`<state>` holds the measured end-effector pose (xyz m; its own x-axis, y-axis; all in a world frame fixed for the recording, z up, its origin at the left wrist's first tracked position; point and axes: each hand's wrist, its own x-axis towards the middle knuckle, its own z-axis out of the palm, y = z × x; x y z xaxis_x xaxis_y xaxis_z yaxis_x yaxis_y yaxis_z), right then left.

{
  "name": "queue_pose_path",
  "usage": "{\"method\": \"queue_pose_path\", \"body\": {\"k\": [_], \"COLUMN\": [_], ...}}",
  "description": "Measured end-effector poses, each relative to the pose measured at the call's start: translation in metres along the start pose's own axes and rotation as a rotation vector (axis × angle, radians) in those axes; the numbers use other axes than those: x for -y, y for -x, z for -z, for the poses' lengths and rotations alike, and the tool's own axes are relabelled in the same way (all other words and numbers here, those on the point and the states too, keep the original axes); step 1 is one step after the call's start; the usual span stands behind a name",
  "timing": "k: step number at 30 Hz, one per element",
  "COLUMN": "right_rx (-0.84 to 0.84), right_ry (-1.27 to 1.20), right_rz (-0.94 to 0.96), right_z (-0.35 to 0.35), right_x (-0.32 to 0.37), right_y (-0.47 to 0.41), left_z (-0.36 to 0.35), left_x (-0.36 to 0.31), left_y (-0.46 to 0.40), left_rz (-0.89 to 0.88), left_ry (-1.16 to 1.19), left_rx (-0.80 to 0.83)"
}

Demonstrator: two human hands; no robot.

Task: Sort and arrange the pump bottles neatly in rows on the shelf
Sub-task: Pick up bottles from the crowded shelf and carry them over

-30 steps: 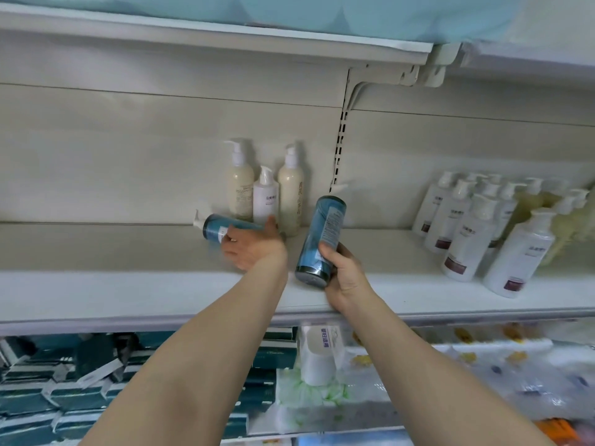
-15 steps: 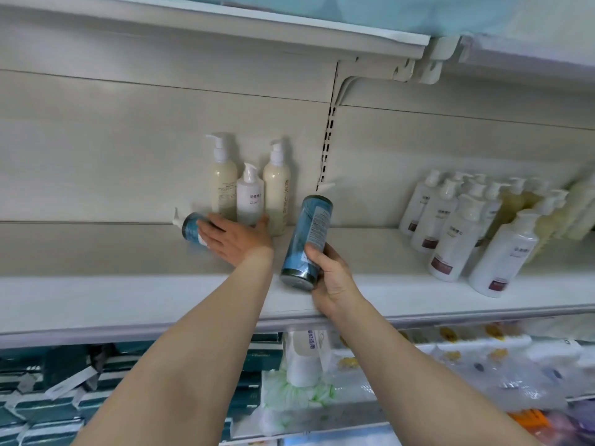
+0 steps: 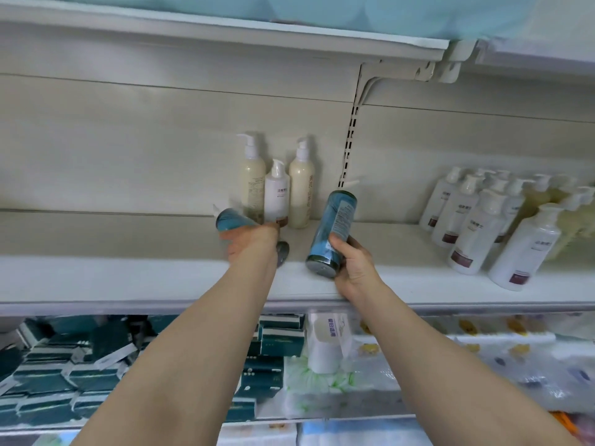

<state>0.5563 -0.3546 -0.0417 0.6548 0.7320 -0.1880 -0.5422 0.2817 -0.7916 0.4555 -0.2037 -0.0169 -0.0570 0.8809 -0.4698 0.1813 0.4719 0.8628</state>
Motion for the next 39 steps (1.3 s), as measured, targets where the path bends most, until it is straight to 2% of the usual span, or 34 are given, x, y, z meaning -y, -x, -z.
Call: {"method": "queue_pose_path", "body": {"k": [3,9,16,21,28,32,39], "right_rx": [-0.018,-0.03,0.075,0.146,0.289,0.231,0.123], "right_ry": [0.017,0.036,-0.033,-0.034,0.074,0.121,0.135], "right_rz": [-0.009,-0.037,-0.043,-0.034,0.016,0.077,0.197], "right_z": [-0.005,-0.015,-0.017,-0.007,0.037,0.079,0.17], "right_x": [0.003,0.004,0.009,0.029,0.081,0.111,0.16], "right_y": [0.005,0.023,0.058,0.079,0.112,0.125,0.15], "left_z": [0.027,0.066,0.085,0.078,0.035,0.009,-0.053], "left_x": [0.006,0.017,0.034,0.041,0.053,0.063,0.089], "left_y": [0.021,0.054,0.095,0.125,0.192,0.233,0.302], "left_rz": [-0.01,0.043,0.062,0.03,-0.076,-0.105,-0.128], "left_ry": [0.291,0.507,0.745,0.834,0.81,0.779,0.587], "left_rx": [0.127,0.506,0.697,0.777,0.922,0.933,0.95]}}
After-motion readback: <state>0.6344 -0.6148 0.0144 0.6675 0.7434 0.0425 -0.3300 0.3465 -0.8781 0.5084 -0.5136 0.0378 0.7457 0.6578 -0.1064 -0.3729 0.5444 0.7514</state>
